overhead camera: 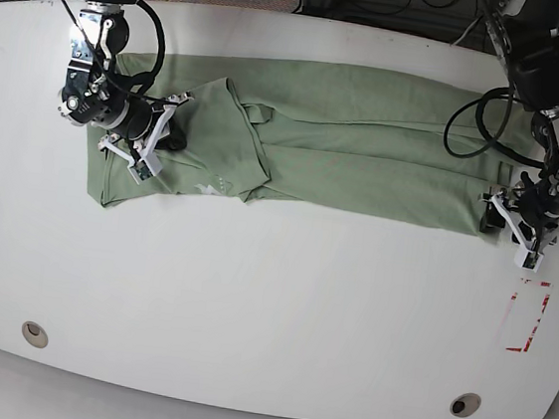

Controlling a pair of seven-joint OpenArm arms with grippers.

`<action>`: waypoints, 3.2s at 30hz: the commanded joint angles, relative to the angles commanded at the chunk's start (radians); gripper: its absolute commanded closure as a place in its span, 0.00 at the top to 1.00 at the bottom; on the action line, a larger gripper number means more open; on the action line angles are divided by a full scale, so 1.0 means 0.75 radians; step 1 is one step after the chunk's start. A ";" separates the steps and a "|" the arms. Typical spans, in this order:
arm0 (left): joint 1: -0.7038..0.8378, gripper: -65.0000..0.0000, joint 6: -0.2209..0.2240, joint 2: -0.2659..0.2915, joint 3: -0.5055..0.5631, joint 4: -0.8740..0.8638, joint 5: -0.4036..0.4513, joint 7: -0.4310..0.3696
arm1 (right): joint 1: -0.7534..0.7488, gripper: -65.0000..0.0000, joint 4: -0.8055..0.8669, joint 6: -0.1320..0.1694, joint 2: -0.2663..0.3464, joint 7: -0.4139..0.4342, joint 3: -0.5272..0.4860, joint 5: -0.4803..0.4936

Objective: Layout the t-shirt on the table in an organized manner, then fold the t-shirt properly

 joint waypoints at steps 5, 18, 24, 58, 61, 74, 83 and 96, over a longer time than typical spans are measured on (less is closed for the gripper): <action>-0.002 0.31 0.000 0.000 0.002 0.000 0.000 0.000 | 0.000 0.04 0.000 0.000 0.000 -0.002 0.000 0.000; -0.002 0.00 0.000 0.000 0.004 0.000 0.000 0.000 | 0.002 0.04 0.000 0.000 0.000 -0.002 0.000 0.000; -0.010 0.00 0.000 -0.008 0.002 0.029 0.000 0.004 | 0.004 0.04 0.000 0.000 0.000 -0.002 0.000 0.000; -0.086 0.54 0.000 -0.018 0.004 -0.008 -0.004 0.082 | 0.008 0.04 0.000 0.000 -0.002 -0.004 0.000 0.000; -0.086 0.54 0.000 -0.010 0.006 -0.008 -0.004 0.082 | 0.008 0.04 0.000 0.000 -0.002 -0.004 0.000 0.000; -0.084 0.53 0.000 0.006 0.037 -0.092 -0.004 0.057 | 0.008 0.04 0.000 0.000 -0.002 -0.004 0.000 0.000; -0.072 0.53 0.000 0.006 0.039 -0.092 -0.004 0.041 | 0.006 0.04 0.000 0.000 -0.002 -0.004 0.000 0.000; -0.072 0.28 0.000 0.006 0.039 -0.092 -0.002 0.041 | 0.004 0.04 0.000 0.000 -0.002 -0.004 0.000 0.000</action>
